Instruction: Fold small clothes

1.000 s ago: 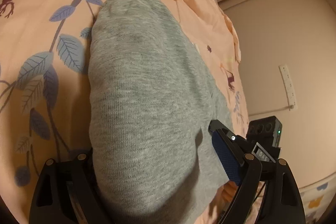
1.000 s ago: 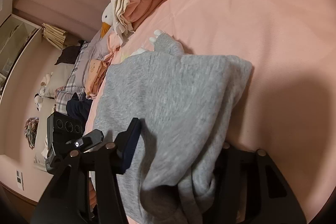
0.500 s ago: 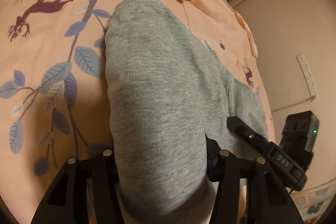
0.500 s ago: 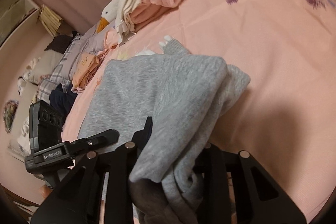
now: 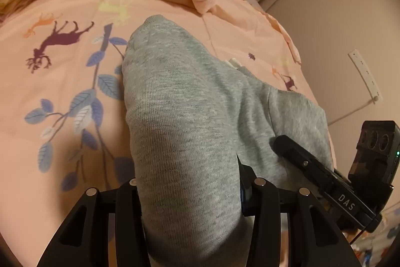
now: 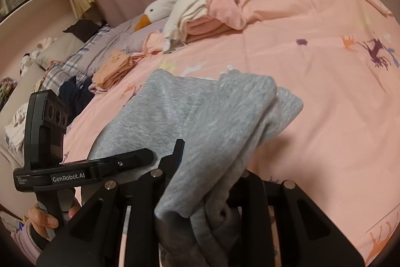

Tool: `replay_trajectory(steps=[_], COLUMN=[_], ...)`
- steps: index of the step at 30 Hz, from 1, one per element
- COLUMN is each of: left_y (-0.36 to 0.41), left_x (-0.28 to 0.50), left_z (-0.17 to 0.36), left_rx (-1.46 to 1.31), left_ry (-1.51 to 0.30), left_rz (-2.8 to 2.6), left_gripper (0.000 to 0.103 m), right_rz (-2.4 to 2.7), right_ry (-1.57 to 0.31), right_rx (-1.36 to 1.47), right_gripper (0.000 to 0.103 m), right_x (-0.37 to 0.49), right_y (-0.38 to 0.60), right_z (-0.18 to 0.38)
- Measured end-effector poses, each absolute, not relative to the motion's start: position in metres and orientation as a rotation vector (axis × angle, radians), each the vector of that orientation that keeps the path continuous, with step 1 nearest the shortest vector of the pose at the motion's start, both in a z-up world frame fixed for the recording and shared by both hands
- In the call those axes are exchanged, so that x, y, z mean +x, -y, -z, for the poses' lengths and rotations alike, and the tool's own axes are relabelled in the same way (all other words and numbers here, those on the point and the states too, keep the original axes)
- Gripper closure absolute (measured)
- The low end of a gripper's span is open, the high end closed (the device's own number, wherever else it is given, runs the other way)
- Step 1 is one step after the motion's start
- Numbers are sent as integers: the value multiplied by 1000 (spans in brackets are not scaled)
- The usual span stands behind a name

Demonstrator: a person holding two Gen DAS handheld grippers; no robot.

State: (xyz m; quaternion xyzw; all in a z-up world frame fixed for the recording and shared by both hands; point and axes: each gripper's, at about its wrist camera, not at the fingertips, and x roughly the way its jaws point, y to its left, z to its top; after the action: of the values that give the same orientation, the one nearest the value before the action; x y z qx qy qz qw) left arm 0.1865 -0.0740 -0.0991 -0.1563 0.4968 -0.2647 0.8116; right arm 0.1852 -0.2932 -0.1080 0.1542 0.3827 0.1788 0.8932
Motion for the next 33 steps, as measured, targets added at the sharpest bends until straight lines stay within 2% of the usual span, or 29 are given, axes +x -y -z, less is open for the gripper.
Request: replay_trajectory(steps=[15, 33], left_y=[25, -28], left_x=[142, 138], left_z=[67, 57], left_rx=[-336, -373], left_ry=[-974, -919], left_rz=[515, 425], left_gripper=[58, 58], right_rz=[-457, -546], right_ry=[-719, -695], right_rx=[224, 140], right_gripper=[79, 79], right_x=[147, 148], right_y=[248, 186], right_z=[78, 61])
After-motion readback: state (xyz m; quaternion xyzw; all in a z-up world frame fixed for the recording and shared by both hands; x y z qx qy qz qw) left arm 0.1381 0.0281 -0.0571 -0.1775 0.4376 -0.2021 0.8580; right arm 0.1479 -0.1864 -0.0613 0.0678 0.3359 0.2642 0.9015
